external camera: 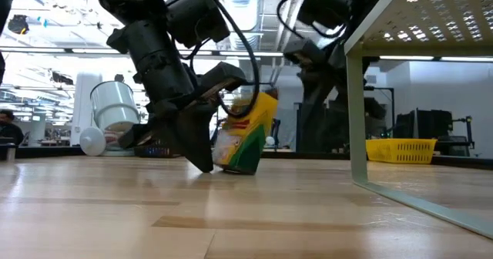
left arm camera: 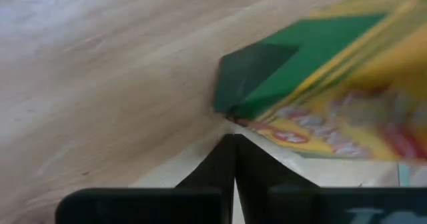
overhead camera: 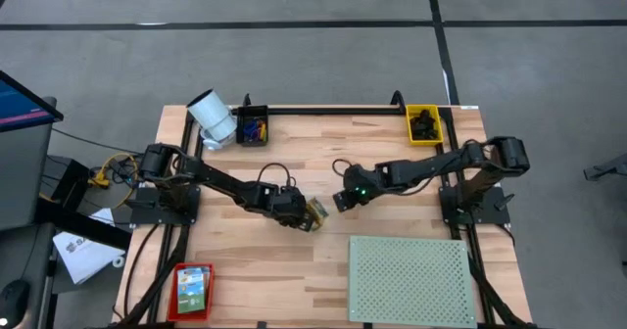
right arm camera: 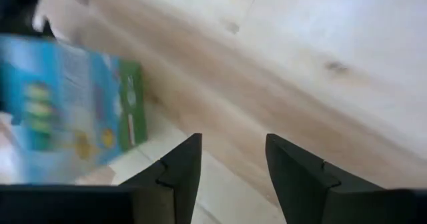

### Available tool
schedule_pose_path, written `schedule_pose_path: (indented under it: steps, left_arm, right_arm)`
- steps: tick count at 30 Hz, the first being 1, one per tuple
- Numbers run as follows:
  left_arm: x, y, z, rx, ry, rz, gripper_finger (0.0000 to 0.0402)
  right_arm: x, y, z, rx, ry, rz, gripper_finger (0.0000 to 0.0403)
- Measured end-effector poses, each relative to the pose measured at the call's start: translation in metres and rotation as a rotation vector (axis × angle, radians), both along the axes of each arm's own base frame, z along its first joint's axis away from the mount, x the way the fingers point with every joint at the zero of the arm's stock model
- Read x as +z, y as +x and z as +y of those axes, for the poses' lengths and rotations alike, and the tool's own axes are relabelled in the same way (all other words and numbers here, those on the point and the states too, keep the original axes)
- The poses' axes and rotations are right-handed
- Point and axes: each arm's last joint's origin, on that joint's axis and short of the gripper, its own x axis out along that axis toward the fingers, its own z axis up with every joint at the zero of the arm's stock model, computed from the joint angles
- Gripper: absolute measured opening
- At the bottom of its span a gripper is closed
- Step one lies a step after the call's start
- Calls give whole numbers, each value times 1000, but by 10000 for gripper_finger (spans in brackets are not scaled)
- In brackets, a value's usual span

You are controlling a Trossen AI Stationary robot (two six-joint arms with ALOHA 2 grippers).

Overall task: Pick & Place Office Desk Supplies
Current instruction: Put the green crayon box into the orange bin

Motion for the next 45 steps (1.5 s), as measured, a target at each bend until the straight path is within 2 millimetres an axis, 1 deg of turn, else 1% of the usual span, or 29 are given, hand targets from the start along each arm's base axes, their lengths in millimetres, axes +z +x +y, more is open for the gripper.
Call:
schedule_pose_path:
  steps: [2, 4, 8, 10, 13, 19, 21, 23, 25, 29, 31, 34, 37, 45]
  left_arm:
    - [0, 0, 0, 1, 2, 1, 0]
    - [0, 0, 0, 3, 7, -2, 0]
    - [0, 0, 1, 5, 7, -6, 0]
    - [0, 0, 1, 5, 8, -6, 0]
    - [0, 1, 1, 6, 10, -7, 0]
    - [7, 3, 1, 28, 19, -57, 0]
    - [15, 2, 2, 26, 58, -93, 0]
    - [27, 7, 3, 25, 74, -180, 0]
    - [33, 7, 5, 31, 87, -201, 0]
    - [31, 12, 10, 37, 88, -234, 0]
    - [28, 17, 12, 39, 80, -268, 0]
    - [23, 20, 13, 42, 76, -283, 0]
    - [24, 20, 14, 39, 72, -283, 0]
    - [20, 16, 16, 43, 81, -219, 0]
  right_arm:
    - [10, -4, -3, -16, -16, -24, 163]
    - [20, -3, -6, -23, -19, -87, 163]
    - [31, 1, -7, 6, -12, -187, 163]
    - [29, 2, -7, 8, -7, -185, 163]
    - [22, 3, -6, 7, -1, -151, 163]
    - [12, -4, -9, -10, 2, -44, 163]
    - [12, -3, -11, -17, 1, -46, 163]
    - [12, -4, -14, -21, -11, -45, 163]
    - [12, -4, -16, -25, -20, -37, 163]
    - [10, -8, -20, -34, -57, 9, 163]
    - [9, -10, -23, -30, -68, 26, 163]
    - [9, -11, -26, -33, -71, 34, 163]
    - [8, -11, -26, -29, -73, 43, 163]
    - [8, -12, -23, 9, -55, 52, 163]
